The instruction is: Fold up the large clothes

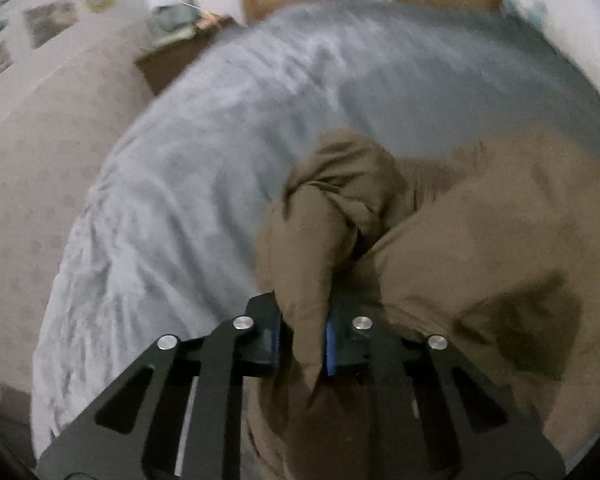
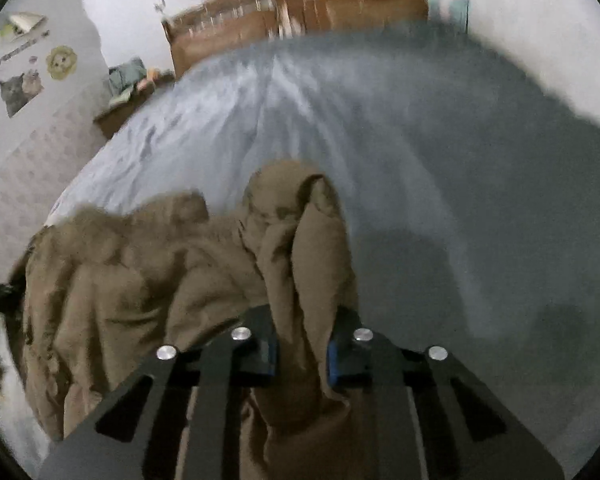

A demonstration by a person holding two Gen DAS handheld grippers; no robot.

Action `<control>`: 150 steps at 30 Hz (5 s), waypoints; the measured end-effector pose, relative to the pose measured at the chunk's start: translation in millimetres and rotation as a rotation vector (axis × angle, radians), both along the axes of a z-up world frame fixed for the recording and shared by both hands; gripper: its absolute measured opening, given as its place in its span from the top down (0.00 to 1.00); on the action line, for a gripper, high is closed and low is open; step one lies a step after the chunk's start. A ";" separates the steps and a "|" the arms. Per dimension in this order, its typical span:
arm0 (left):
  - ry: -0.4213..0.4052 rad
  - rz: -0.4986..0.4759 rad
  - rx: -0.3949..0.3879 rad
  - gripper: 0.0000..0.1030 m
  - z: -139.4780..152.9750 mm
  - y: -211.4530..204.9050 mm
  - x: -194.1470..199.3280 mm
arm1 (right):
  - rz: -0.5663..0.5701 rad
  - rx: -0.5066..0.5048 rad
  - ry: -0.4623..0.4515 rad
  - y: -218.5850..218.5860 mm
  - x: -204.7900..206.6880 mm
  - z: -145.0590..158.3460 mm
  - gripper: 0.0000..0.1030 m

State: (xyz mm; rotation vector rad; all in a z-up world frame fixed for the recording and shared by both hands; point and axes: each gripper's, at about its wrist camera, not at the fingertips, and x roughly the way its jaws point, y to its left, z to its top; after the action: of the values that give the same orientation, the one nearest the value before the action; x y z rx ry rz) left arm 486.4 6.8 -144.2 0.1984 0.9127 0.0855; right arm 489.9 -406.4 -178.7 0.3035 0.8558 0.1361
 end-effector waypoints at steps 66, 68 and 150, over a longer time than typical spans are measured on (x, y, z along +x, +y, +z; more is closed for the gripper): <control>0.245 -0.087 0.014 0.97 -75.8 -81.6 -19.3 | 0.107 -0.216 0.223 140.4 11.2 -66.0 0.74; 0.248 -0.088 0.029 0.98 -71.4 -83.9 -19.7 | 0.109 -0.225 0.229 142.0 11.7 -66.0 0.74; 0.321 -0.049 -0.549 0.03 -85.8 29.7 -43.5 | 0.111 0.292 0.267 46.3 -51.8 -107.7 0.13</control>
State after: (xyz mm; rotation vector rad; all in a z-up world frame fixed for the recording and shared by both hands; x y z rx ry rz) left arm 442.9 36.5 -230.0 -0.2845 1.2150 -0.2492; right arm 438.1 -360.1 -286.4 0.5567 1.1199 0.3309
